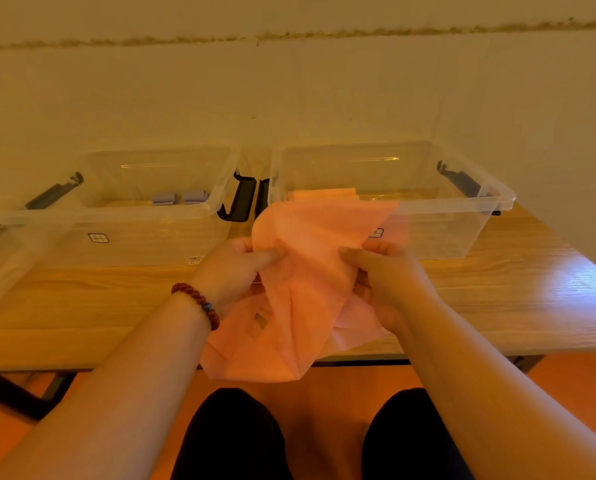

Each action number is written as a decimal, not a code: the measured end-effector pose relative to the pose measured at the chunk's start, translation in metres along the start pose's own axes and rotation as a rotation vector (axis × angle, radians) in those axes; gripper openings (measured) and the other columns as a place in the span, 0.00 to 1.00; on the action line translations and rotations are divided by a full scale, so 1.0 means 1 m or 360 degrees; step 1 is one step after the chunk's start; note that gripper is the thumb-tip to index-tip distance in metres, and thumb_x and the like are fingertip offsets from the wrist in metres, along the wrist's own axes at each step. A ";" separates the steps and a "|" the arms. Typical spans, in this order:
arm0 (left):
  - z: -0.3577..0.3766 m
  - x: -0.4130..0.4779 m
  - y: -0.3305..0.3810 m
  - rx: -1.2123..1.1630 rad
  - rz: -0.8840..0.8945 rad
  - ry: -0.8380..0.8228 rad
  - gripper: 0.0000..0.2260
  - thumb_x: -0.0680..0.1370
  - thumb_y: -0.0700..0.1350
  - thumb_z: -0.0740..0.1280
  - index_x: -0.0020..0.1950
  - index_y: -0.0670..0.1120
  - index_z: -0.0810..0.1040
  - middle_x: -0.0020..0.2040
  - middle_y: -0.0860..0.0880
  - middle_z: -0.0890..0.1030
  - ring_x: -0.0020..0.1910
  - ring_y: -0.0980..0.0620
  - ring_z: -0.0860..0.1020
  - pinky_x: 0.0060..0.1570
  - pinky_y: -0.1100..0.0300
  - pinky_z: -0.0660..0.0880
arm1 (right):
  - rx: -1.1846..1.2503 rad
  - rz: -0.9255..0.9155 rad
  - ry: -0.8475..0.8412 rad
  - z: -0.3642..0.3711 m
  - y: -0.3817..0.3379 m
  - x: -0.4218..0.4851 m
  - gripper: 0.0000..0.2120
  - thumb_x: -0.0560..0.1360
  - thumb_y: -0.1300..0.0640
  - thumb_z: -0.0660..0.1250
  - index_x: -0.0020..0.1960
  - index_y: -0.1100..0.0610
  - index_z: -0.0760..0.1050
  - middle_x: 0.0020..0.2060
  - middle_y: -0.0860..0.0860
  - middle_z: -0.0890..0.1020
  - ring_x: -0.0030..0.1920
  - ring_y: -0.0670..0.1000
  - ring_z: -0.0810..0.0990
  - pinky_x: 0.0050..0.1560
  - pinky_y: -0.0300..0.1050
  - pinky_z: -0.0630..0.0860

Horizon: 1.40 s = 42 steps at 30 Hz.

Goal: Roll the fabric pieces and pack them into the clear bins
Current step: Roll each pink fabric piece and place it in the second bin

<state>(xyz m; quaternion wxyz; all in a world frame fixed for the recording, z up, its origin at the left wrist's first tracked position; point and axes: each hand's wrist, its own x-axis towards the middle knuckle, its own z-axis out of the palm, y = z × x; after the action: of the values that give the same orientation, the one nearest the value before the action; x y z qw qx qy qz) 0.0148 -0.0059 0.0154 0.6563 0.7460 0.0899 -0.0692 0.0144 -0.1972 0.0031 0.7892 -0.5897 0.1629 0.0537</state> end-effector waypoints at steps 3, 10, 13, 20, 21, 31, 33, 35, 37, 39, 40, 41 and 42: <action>-0.001 -0.001 0.011 -0.0384 -0.0020 -0.0061 0.08 0.77 0.45 0.68 0.53 0.45 0.78 0.48 0.45 0.84 0.46 0.48 0.83 0.45 0.51 0.80 | 0.0174 0.0093 -0.0103 0.005 -0.003 -0.008 0.12 0.73 0.64 0.72 0.55 0.59 0.76 0.44 0.56 0.84 0.42 0.55 0.83 0.46 0.52 0.82; 0.000 0.007 0.037 -0.0554 0.0068 -0.0197 0.09 0.80 0.47 0.64 0.55 0.45 0.80 0.49 0.45 0.84 0.46 0.49 0.83 0.47 0.53 0.81 | 0.0282 -0.0077 -0.0145 0.018 -0.038 -0.004 0.03 0.78 0.63 0.65 0.48 0.55 0.75 0.34 0.52 0.79 0.31 0.48 0.77 0.30 0.42 0.74; 0.007 0.004 0.034 -0.0251 0.0040 -0.0295 0.10 0.76 0.45 0.68 0.55 0.43 0.80 0.49 0.46 0.85 0.47 0.50 0.83 0.46 0.54 0.81 | 0.0361 -0.0205 -0.0130 0.020 -0.058 0.008 0.06 0.80 0.63 0.60 0.51 0.58 0.77 0.31 0.51 0.81 0.31 0.48 0.79 0.28 0.40 0.76; 0.015 0.006 0.038 -0.0286 0.0169 0.0056 0.05 0.80 0.42 0.63 0.48 0.43 0.77 0.47 0.45 0.82 0.44 0.48 0.81 0.46 0.55 0.79 | 0.0171 -0.0363 0.0096 0.014 -0.084 0.026 0.17 0.80 0.66 0.61 0.68 0.57 0.73 0.46 0.54 0.82 0.39 0.49 0.81 0.32 0.41 0.79; 0.014 0.010 0.042 -0.0307 0.0190 0.0064 0.06 0.81 0.42 0.61 0.48 0.43 0.76 0.47 0.43 0.80 0.46 0.46 0.79 0.47 0.53 0.77 | 0.0100 -0.0387 0.0138 0.014 -0.084 0.027 0.18 0.80 0.65 0.62 0.68 0.56 0.73 0.47 0.53 0.82 0.41 0.50 0.81 0.34 0.42 0.79; 0.023 0.029 0.033 0.0676 0.0610 0.0676 0.04 0.81 0.47 0.59 0.50 0.50 0.72 0.40 0.55 0.74 0.33 0.59 0.71 0.29 0.64 0.65 | -0.1240 -0.1053 0.0556 0.004 -0.060 0.024 0.14 0.74 0.49 0.72 0.50 0.50 0.67 0.38 0.48 0.75 0.37 0.48 0.75 0.31 0.42 0.72; 0.024 0.029 0.028 0.0467 0.0537 0.0724 0.05 0.81 0.51 0.60 0.50 0.51 0.71 0.43 0.53 0.75 0.33 0.58 0.71 0.29 0.62 0.65 | -0.1196 -0.1104 0.0629 0.002 -0.055 0.018 0.16 0.73 0.47 0.72 0.48 0.53 0.67 0.35 0.46 0.72 0.34 0.45 0.71 0.31 0.38 0.68; 0.025 0.024 0.021 0.0274 0.0451 0.0691 0.12 0.79 0.58 0.61 0.53 0.50 0.71 0.42 0.53 0.75 0.34 0.57 0.72 0.30 0.61 0.66 | -0.1095 -0.1064 0.0655 -0.002 -0.046 0.011 0.17 0.74 0.46 0.71 0.42 0.54 0.66 0.33 0.46 0.70 0.31 0.46 0.67 0.29 0.38 0.64; 0.025 0.017 0.012 0.0205 0.0398 0.0591 0.17 0.76 0.60 0.64 0.55 0.49 0.70 0.41 0.54 0.74 0.36 0.58 0.72 0.34 0.60 0.69 | -0.1025 -0.0930 0.0573 -0.006 -0.032 0.003 0.20 0.74 0.43 0.69 0.36 0.54 0.65 0.31 0.48 0.71 0.30 0.48 0.68 0.30 0.41 0.62; 0.024 0.012 0.001 0.0261 0.0294 0.0413 0.19 0.73 0.59 0.69 0.56 0.52 0.68 0.45 0.58 0.72 0.43 0.59 0.73 0.42 0.59 0.74 | -0.1021 -0.0702 0.0384 -0.008 -0.015 0.000 0.21 0.74 0.40 0.68 0.36 0.58 0.72 0.32 0.53 0.77 0.34 0.52 0.76 0.34 0.42 0.69; 0.024 0.010 -0.004 0.0298 0.0229 0.0314 0.18 0.72 0.58 0.71 0.56 0.53 0.69 0.47 0.58 0.73 0.45 0.57 0.75 0.45 0.57 0.76 | -0.0985 -0.0533 0.0242 -0.006 -0.008 -0.001 0.21 0.73 0.41 0.69 0.41 0.60 0.77 0.36 0.54 0.82 0.39 0.53 0.80 0.40 0.44 0.74; 0.023 0.009 -0.008 0.0340 0.0178 0.0232 0.15 0.72 0.56 0.71 0.54 0.54 0.71 0.48 0.57 0.76 0.47 0.56 0.76 0.47 0.56 0.77 | -0.0899 -0.0355 0.0096 -0.004 -0.002 0.000 0.17 0.73 0.42 0.70 0.45 0.57 0.80 0.41 0.52 0.84 0.44 0.53 0.82 0.46 0.48 0.79; 0.022 0.008 -0.011 0.0361 0.0161 0.0199 0.10 0.74 0.53 0.71 0.51 0.55 0.74 0.48 0.55 0.78 0.47 0.54 0.78 0.48 0.54 0.78 | -0.0787 -0.0199 -0.0020 -0.001 0.002 -0.001 0.12 0.73 0.47 0.72 0.49 0.55 0.80 0.45 0.52 0.85 0.47 0.53 0.83 0.51 0.52 0.80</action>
<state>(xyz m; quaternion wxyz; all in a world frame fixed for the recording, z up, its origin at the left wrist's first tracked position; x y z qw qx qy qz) 0.0209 -0.0259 0.0004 0.5636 0.8217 0.0844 0.0009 0.0128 -0.1980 0.0013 0.6237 -0.7735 0.1032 0.0465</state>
